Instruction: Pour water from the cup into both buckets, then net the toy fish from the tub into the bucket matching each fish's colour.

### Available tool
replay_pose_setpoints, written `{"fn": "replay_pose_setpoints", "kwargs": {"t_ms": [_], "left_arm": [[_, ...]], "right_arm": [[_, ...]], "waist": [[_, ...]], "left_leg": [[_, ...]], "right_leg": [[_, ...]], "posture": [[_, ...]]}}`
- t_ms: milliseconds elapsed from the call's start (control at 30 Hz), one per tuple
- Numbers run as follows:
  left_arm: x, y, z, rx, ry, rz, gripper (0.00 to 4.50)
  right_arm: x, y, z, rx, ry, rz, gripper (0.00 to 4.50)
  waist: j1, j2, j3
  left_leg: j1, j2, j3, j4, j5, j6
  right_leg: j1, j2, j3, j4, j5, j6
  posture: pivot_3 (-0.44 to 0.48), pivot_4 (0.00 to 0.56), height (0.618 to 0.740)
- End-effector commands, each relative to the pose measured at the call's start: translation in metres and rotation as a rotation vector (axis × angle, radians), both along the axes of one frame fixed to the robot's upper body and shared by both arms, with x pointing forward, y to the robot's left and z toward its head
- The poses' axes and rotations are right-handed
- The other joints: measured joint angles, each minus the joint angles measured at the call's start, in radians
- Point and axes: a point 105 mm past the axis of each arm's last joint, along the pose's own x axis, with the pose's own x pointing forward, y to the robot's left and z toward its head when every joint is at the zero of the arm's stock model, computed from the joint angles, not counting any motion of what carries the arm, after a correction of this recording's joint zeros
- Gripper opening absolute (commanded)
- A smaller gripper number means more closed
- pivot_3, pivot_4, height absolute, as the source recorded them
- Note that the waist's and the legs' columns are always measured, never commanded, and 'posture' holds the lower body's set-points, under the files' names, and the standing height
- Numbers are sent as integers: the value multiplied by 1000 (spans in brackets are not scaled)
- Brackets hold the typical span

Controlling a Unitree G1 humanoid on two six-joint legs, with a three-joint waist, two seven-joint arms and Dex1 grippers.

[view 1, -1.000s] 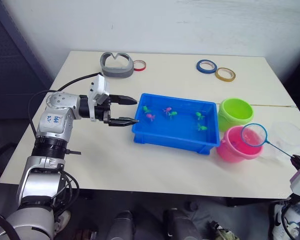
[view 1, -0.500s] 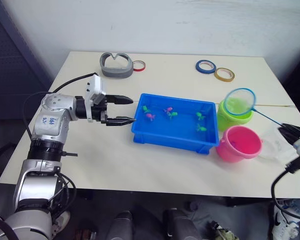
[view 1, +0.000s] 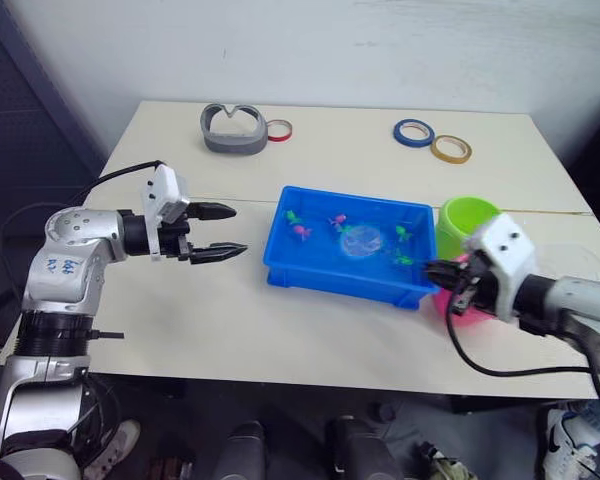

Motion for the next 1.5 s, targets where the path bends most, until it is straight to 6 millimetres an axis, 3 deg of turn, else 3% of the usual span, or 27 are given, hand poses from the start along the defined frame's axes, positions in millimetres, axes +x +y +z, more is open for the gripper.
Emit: {"fn": "replay_pose_setpoints", "kwargs": {"t_ms": [33, 300, 1033, 1500], "left_arm": [[-7, 4, 17, -14, -60, 15, 3841], [-14, 8, 17, -19, -60, 44, 3841], [-21, 11, 19, -21, -60, 61, 3841], [-26, 13, 20, -24, -64, 75, 3841]], "right_arm": [[6, 10, -3, 33, 49, -8, 0], [27, 37, -12, 98, 102, -32, 0], [51, 56, -15, 138, 106, -84, 0], [74, 55, -17, 124, 72, -169, 0]], "waist": [[1, 0, 0], [-4, 0, 0], [-18, 0, 0], [-19, 0, 0]], "left_leg": [[0, 0, 0, 0, 0, 0], [-1, 0, 0, -1, 0, 0], [-1, 0, 0, -4, 0, 0], [-2, -1, 0, -5, 0, 0]], "right_leg": [[0, 0, 0, 0, 0, 0], [-1, -1, -1, 0, 0, 0], [-4, -1, -1, -1, 0, 0], [-4, -2, -1, -1, 0, 0]], "posture": [[0, 150, 740], [0, 150, 740], [0, 150, 740], [0, 150, 740]]}}
